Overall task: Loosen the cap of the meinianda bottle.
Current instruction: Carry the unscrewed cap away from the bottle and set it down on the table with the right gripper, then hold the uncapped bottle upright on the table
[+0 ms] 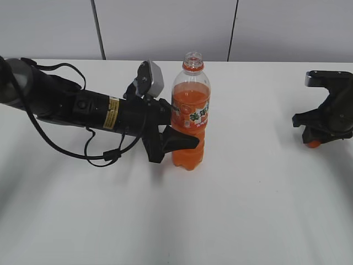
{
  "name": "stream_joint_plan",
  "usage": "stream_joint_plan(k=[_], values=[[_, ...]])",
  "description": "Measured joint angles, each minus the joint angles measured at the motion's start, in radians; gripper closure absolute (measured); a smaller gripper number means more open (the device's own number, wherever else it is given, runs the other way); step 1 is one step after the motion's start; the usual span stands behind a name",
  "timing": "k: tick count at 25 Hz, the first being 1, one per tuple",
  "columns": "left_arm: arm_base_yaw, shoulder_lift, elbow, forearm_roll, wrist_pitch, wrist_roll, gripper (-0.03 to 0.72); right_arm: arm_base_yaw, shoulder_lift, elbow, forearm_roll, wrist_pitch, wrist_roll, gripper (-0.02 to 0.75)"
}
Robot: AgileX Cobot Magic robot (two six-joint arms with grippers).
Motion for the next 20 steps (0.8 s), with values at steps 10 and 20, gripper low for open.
stream_joint_plan(k=[10, 20], values=[[0.000, 0.000, 0.000, 0.000, 0.000, 0.000, 0.258, 0.000, 0.000, 0.000, -0.003, 0.000, 0.000, 0.145], [0.000, 0.003, 0.001, 0.026, 0.042, 0.000, 0.111, 0.000, 0.000, 0.000, -0.003, 0.000, 0.000, 0.141]])
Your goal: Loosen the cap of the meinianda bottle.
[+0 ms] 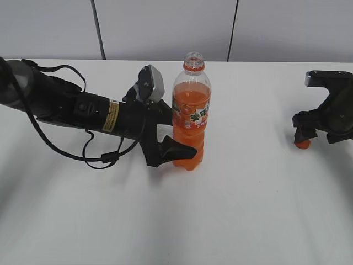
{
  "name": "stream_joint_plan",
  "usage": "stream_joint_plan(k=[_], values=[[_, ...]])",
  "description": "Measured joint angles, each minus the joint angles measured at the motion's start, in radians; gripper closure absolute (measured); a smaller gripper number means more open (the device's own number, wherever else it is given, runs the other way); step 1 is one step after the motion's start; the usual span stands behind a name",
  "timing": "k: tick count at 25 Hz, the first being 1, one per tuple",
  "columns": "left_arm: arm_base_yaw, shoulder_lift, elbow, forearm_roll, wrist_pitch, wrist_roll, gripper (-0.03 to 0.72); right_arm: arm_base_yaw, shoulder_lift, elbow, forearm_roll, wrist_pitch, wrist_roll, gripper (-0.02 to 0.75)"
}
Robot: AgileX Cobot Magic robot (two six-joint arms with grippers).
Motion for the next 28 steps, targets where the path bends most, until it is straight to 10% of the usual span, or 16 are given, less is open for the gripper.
stream_joint_plan(k=[19, 28], values=[[0.149, -0.055, 0.000, 0.343, -0.020, -0.183, 0.098, 0.000, -0.051, 0.000, 0.004, 0.009, -0.001, 0.142], [0.215, -0.143, 0.000, 0.346, 0.044, -0.290, 0.117, 0.000, -0.051, 0.000, 0.004, 0.022, -0.015, 0.142]])
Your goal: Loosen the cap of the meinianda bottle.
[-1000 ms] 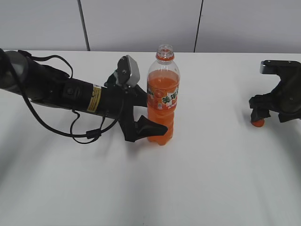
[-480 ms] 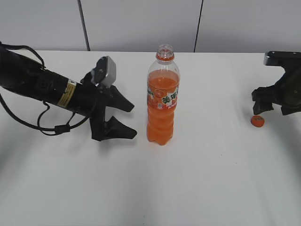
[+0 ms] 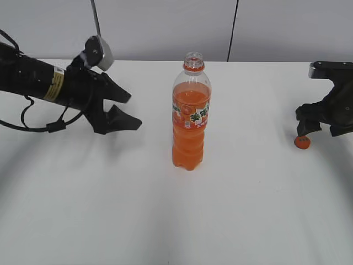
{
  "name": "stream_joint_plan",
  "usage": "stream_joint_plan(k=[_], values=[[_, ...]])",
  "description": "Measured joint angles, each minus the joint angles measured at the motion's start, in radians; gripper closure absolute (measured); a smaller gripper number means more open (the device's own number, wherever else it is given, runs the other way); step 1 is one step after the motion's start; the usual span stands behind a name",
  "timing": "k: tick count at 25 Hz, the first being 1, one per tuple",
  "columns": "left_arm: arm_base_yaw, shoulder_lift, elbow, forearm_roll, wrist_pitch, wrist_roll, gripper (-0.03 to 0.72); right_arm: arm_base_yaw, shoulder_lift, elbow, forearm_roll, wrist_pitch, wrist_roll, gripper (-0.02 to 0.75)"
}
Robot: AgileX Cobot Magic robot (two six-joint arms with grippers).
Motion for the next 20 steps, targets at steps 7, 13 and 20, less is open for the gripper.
stream_joint_plan(k=[7, 13, 20], values=[[0.000, -0.120, 0.001, -0.008, 0.464, -0.044, 0.118, 0.001, -0.001, 0.000, -0.009, 0.001, -0.002, 0.142], [0.013, -0.187, 0.001, -0.284, 0.894, -0.046, 0.120, 0.001, -0.001, 0.000, -0.019, -0.002, -0.003, 0.142], [0.051, -0.268, 0.001, -0.449, 0.842, -0.046, 0.123, 0.001, -0.001, -0.016, -0.036, -0.005, -0.003, 0.143]])
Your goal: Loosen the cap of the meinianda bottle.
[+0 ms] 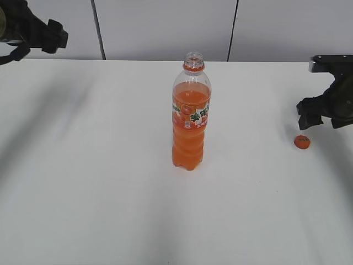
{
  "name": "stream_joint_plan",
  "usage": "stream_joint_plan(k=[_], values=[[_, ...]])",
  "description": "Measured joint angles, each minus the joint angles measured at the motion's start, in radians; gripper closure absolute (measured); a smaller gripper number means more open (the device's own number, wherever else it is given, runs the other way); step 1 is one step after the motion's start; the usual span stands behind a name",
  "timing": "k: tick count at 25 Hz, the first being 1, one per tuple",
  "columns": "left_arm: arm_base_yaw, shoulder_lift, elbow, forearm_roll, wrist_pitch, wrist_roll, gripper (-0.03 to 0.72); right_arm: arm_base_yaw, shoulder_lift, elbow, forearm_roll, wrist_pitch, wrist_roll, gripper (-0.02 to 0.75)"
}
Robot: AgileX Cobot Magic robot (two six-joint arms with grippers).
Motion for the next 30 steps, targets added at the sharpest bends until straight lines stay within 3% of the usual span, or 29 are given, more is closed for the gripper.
stream_joint_plan(k=[6, 11, 14, 16, 18, 22, 26, 30], values=[[0.000, -0.030, 0.000, -0.049, 0.011, 0.000, 0.165, 0.000, 0.000, -0.121, -0.006, 0.104, 0.000, 0.143], [0.001, -0.031, 0.000, -0.087, 0.169, 0.046, 0.178, 0.000, 0.000, -0.257, -0.006, 0.213, 0.000, 0.143], [0.027, -0.031, 0.000, -0.262, 0.249, 0.079, 0.179, 0.000, 0.000, -0.338, -0.025, 0.264, 0.000, 0.143], [0.056, -0.032, 0.000, -0.494, 0.263, 0.209, 0.179, 0.000, 0.000, -0.388, -0.034, 0.291, 0.000, 0.143], [0.080, -0.032, 0.000, -0.717, 0.277, 0.436, 0.179, 0.000, 0.000, -0.444, -0.038, 0.323, 0.000, 0.143], [0.082, -0.032, -0.017, -1.046, 0.397, 0.872, 0.179, 0.000, 0.000, -0.542, -0.044, 0.379, -0.001, 0.143], [0.089, -0.032, -0.098, -1.227, 0.602, 1.142, 0.179, 0.000, 0.000, -0.628, -0.059, 0.466, -0.001, 0.143], [0.097, -0.032, -0.224, -1.280, 0.772, 1.202, 0.179, 0.000, 0.000, -0.710, -0.063, 0.585, -0.001, 0.143]])
